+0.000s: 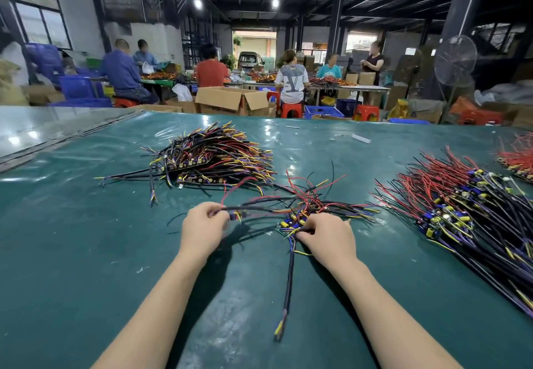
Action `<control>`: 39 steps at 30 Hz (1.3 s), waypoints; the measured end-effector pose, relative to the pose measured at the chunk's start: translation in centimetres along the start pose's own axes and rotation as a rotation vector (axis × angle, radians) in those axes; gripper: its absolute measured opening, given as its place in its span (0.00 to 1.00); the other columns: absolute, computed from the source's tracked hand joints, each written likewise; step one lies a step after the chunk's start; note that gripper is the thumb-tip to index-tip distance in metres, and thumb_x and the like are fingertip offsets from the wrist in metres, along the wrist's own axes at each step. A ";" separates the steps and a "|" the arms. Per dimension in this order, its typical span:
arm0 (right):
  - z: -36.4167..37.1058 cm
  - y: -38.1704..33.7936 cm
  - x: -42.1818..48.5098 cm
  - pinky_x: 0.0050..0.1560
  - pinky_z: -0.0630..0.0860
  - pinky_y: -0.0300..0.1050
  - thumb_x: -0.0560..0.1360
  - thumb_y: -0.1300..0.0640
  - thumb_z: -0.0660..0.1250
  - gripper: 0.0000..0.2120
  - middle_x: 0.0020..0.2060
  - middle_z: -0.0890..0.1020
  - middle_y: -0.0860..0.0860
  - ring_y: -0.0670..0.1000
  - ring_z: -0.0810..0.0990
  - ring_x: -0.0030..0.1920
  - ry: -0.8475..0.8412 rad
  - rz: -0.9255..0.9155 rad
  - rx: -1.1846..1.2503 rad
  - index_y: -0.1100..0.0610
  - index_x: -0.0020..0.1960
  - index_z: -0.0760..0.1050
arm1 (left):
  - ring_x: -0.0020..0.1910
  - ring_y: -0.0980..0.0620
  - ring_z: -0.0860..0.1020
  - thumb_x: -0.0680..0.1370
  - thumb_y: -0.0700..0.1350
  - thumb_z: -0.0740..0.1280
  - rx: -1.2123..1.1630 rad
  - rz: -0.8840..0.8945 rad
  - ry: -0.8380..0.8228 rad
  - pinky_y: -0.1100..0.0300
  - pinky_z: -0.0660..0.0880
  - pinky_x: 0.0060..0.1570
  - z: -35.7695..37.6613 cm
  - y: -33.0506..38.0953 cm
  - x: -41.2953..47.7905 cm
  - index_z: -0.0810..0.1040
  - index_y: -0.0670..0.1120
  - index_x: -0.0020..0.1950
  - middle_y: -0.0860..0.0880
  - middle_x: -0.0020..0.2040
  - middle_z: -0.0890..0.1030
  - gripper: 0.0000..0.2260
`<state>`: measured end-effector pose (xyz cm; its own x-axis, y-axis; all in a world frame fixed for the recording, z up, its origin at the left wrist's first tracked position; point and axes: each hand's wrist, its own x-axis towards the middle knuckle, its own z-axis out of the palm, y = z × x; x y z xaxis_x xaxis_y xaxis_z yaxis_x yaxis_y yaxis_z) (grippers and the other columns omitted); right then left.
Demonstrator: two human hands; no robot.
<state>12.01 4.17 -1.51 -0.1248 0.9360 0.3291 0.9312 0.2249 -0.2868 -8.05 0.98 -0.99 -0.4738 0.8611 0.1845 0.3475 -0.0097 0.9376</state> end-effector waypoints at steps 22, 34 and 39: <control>-1.5 -3.9 -0.9 0.40 0.79 0.39 0.74 0.73 0.58 0.11 0.33 0.82 0.48 0.44 0.81 0.34 -0.199 0.003 1.655 0.60 0.46 0.75 | 0.31 0.61 0.77 0.76 0.32 0.63 -0.460 -0.045 -0.567 0.71 0.69 0.27 1.0 1.2 -2.0 0.78 0.51 0.47 0.57 0.33 0.81 0.13; -0.5 -2.9 -1.5 0.33 0.79 0.36 0.74 0.75 0.59 0.12 0.26 0.80 0.48 0.46 0.80 0.28 -0.321 0.289 1.599 0.61 0.39 0.73 | 0.32 0.55 0.73 0.70 0.32 0.71 -0.275 -0.002 -0.439 0.65 0.73 0.32 2.0 1.1 -2.8 0.80 0.48 0.37 0.51 0.31 0.79 0.11; -0.8 -2.8 -1.2 0.28 0.80 0.42 0.75 0.74 0.58 0.18 0.25 0.82 0.54 0.50 0.81 0.25 -0.424 0.441 1.702 0.61 0.32 0.79 | 0.26 0.60 0.74 0.67 0.30 0.73 -0.283 -0.003 -0.397 0.68 0.70 0.31 2.0 1.4 -2.9 0.80 0.47 0.34 0.54 0.26 0.80 0.12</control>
<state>9.85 2.19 -0.44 -0.3158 0.9340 -0.1672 -0.3818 -0.2864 -0.8788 -4.57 -0.52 -0.79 -0.1102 0.9882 0.1064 0.0871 -0.0970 0.9915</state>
